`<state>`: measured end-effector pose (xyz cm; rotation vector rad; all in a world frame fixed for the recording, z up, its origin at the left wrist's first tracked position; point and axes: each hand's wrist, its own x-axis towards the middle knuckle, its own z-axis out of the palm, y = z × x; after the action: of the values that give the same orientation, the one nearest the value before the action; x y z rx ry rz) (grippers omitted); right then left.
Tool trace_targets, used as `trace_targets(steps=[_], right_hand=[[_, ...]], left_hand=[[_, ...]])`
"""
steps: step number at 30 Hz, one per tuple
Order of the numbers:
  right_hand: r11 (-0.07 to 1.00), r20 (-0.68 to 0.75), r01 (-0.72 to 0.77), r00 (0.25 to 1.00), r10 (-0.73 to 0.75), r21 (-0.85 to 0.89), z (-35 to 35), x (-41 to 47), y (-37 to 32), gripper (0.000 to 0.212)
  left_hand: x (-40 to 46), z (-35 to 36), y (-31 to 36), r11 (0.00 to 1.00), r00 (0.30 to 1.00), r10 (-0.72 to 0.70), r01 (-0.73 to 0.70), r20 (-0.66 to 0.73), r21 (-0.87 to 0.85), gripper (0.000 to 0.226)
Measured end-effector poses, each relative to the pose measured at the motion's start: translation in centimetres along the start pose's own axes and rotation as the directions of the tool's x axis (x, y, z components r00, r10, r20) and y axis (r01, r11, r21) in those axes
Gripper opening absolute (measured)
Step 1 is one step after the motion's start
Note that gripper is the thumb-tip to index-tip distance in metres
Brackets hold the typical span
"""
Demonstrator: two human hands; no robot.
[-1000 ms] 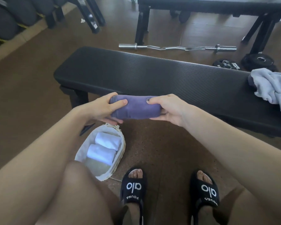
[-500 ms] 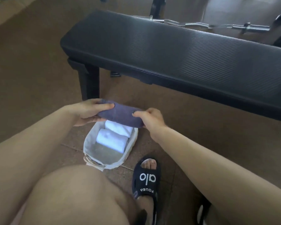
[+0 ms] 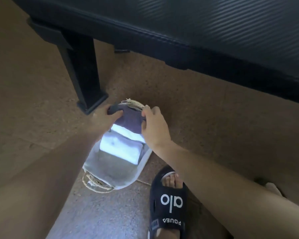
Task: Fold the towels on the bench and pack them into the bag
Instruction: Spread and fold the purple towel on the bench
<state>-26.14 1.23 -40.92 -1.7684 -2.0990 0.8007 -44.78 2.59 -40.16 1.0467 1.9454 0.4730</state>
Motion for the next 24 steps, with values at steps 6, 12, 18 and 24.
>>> trace_targets(steps=[6,12,18,24], right_hand=[[0.928,-0.048,0.144,0.984,-0.171,-0.343,2.2,0.4,1.5,0.023],[0.897,0.06,0.17,0.985,-0.159,-0.408,2.0,0.0,1.6,0.022],[0.885,0.208,0.313,0.945,-0.253,-0.345,-5.2,-0.9,2.1,0.044],[0.807,0.149,0.418,0.907,-0.393,-0.417,-17.3,-4.1,1.1,0.032]], left_hand=[[0.0,2.9,-0.2,0.737,0.982,0.147,-0.027,-0.121,0.675,0.048],[0.6,2.9,0.6,0.74,0.985,0.084,0.041,-0.152,0.672,0.058],[-0.3,0.5,5.5,0.729,0.979,0.189,-0.085,-0.081,0.679,0.052],[-6.4,-1.2,15.7,0.47,0.932,0.009,-0.323,0.362,0.821,0.036]])
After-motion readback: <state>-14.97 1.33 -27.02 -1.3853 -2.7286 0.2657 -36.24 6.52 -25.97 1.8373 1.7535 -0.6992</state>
